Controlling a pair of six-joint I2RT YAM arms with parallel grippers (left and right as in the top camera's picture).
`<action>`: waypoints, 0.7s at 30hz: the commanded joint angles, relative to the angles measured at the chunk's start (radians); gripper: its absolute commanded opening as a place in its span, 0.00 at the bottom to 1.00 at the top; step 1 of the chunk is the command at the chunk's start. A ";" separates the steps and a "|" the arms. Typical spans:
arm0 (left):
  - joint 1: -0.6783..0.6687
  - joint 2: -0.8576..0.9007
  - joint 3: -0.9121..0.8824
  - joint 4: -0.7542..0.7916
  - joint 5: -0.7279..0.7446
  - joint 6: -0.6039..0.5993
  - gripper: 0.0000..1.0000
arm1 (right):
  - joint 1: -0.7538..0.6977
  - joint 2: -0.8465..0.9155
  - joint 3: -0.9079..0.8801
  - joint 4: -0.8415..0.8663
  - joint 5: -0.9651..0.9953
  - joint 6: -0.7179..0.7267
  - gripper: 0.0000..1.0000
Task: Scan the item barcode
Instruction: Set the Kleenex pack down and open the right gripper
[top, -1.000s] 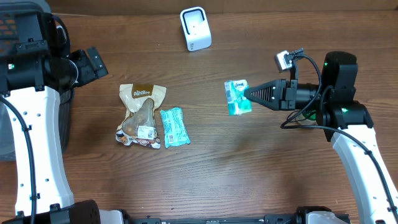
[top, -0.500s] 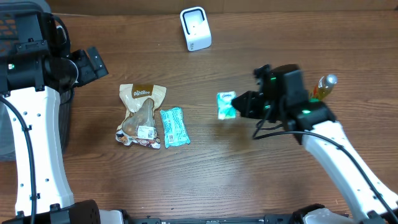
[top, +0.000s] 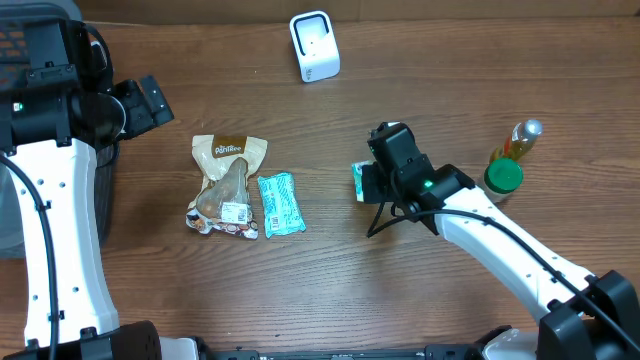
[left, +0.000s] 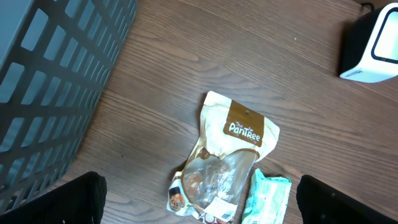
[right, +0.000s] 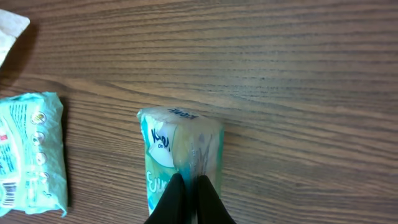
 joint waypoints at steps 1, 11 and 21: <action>-0.002 0.002 0.007 0.000 0.000 0.011 1.00 | 0.005 -0.001 -0.002 0.009 0.038 -0.026 0.04; -0.002 0.002 0.007 -0.001 0.000 0.011 1.00 | 0.001 -0.001 0.091 0.011 0.048 -0.119 0.04; -0.002 0.002 0.007 -0.001 0.000 0.011 1.00 | -0.001 0.007 0.397 -0.322 0.051 -0.167 0.04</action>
